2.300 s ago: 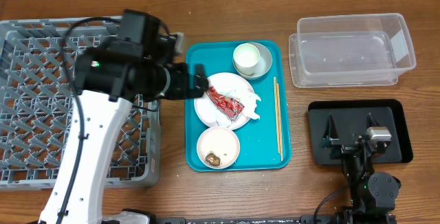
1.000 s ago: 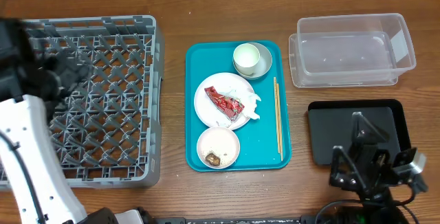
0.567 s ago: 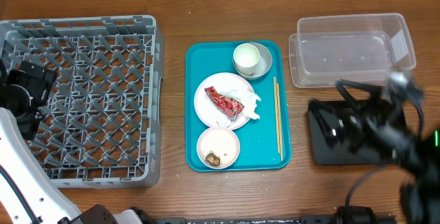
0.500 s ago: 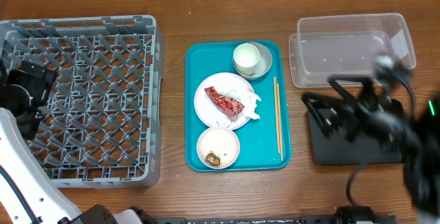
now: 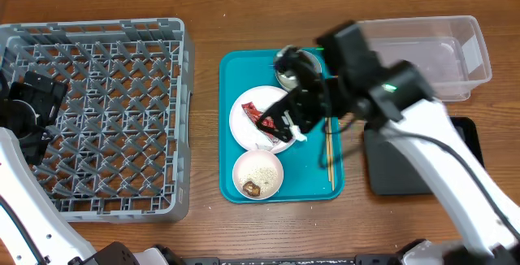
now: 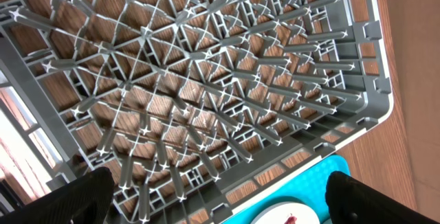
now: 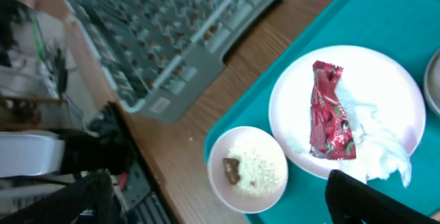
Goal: Sort waste into correct bins and load items into the dishwasher
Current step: 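Reach the right gripper to the plate and grasp the red wrapper, then carry the red wrapper to the clear bin and release it, then move the right gripper back to the plate and grasp the tissue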
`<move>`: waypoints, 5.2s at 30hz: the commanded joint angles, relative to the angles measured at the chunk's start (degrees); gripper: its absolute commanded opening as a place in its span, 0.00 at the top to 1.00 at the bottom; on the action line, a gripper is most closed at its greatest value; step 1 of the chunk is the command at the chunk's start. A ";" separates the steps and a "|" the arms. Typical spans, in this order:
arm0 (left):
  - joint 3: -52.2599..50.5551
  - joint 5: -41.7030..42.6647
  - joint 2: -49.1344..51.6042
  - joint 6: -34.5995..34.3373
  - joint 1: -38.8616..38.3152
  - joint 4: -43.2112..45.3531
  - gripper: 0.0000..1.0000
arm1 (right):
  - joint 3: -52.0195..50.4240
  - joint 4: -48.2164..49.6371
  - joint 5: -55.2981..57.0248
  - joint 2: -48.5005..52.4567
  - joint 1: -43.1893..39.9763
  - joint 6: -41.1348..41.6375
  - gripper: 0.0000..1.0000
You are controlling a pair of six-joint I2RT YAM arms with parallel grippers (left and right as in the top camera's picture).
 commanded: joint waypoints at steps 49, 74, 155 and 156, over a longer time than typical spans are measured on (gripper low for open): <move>1.36 0.42 0.26 -0.74 0.00 0.02 0.00 | 6.62 5.84 -1.07 24.52 0.02 1.53 0.96; 1.36 0.42 0.26 -0.76 0.00 0.02 0.00 | 10.05 3.41 16.50 17.88 -37.16 63.36 0.96; 1.36 0.42 0.26 -0.76 0.00 0.02 0.00 | -20.17 22.38 32.79 18.95 7.65 52.68 0.96; 1.36 0.42 0.26 -0.76 0.00 0.02 0.00 | -19.32 21.59 32.79 18.93 7.65 52.68 0.96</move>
